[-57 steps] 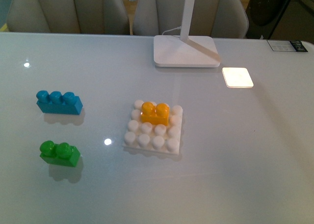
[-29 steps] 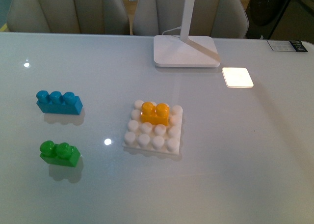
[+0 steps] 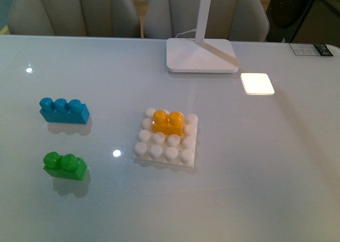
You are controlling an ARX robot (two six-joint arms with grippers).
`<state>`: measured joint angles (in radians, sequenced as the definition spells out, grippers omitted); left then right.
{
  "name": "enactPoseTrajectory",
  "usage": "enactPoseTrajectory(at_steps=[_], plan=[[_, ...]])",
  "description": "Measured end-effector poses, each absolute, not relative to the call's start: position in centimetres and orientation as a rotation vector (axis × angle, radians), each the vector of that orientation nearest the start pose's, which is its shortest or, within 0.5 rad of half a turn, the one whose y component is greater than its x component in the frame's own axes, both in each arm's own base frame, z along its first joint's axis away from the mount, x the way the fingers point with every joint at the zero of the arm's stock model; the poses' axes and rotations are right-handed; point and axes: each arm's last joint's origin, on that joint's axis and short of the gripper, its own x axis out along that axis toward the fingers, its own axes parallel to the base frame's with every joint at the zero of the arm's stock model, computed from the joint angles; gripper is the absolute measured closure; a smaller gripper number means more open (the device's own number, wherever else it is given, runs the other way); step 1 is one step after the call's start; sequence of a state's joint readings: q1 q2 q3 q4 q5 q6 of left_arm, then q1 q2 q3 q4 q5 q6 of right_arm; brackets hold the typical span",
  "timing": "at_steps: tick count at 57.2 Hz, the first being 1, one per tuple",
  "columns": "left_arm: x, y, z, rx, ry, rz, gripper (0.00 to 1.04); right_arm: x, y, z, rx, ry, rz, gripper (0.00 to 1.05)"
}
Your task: Insert yellow block into base center
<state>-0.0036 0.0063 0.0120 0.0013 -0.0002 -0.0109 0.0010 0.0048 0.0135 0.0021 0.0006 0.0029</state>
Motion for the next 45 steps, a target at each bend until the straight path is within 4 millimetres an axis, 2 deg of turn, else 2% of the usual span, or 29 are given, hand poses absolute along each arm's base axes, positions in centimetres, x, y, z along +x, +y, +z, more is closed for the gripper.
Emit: enactPoseTrajectory(at_steps=[5, 16, 45], plan=[[9.74, -0.03, 16.72, -0.011, -0.007, -0.003, 0.41, 9.72, 0.01, 16.80, 0.003, -0.011, 0.000, 0.09], [9.74, -0.03, 16.72, -0.011, -0.007, -0.003, 0.06, 9.72, 0.01, 16.80, 0.003, -0.011, 0.000, 0.09], [9.74, -0.03, 16.72, -0.009, -0.007, -0.003, 0.07, 9.72, 0.01, 16.80, 0.003, -0.011, 0.000, 0.09]])
